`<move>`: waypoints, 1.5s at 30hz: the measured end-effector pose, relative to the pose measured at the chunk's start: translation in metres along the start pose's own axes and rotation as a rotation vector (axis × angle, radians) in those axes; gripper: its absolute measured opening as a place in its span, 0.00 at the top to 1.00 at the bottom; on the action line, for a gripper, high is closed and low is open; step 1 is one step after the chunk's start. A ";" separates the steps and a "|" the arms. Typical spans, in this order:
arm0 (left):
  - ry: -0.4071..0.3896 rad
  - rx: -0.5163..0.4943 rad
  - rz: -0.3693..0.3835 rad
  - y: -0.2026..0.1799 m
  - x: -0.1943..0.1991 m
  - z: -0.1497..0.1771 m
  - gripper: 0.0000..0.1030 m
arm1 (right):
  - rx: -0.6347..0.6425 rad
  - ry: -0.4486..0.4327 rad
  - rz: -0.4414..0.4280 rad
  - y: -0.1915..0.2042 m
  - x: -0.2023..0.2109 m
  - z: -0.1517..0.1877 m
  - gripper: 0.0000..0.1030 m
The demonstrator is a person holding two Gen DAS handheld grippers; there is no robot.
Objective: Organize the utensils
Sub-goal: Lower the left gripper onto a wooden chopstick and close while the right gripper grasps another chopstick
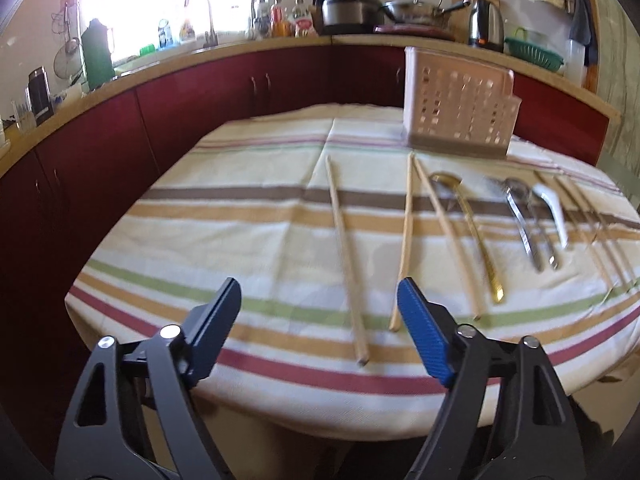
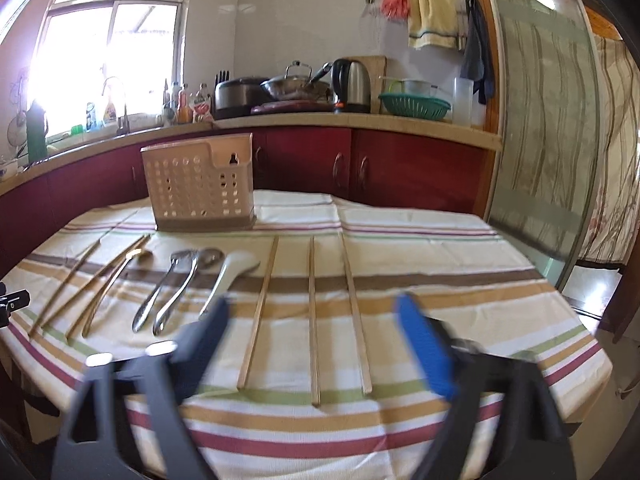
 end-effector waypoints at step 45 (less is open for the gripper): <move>0.046 -0.021 0.073 -0.017 -0.014 0.018 0.94 | -0.068 0.047 -0.015 -0.021 -0.011 0.031 0.48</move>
Point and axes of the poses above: each gripper's, at about its wrist camera, not at the fingertips, and x roughly against the way its jaws point, y to its left, z to its underside, the point moved 5 cm from there along -x, roughly the way its jaws point, and after that the axes turned 3 degrees about -z, right-handed, at the moved point
